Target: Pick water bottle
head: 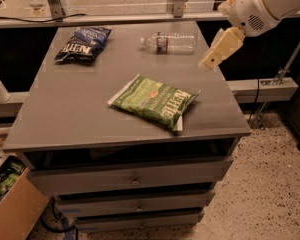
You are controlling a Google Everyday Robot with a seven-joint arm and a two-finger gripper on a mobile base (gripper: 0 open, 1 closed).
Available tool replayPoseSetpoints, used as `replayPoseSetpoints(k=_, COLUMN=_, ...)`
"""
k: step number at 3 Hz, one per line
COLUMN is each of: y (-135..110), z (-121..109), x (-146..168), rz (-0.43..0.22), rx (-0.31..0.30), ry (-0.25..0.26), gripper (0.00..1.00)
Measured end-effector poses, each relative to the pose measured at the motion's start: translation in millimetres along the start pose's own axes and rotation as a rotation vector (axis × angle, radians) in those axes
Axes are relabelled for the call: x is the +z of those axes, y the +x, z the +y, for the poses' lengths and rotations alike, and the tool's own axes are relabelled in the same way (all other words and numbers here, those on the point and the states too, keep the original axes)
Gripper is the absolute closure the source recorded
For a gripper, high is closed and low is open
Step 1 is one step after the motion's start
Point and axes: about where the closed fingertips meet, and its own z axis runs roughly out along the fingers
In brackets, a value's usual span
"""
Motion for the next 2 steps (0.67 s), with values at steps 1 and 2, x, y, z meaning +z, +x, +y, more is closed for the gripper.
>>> replayPoseSetpoints(k=1, y=0.0, z=0.0, x=0.1, rz=0.000, rx=0.000, ry=0.000, gripper=0.00)
replayPoseSetpoints(k=2, y=-1.1, z=-6.1, x=12.4, rz=-0.029, rx=0.080, ry=0.024, gripper=0.00)
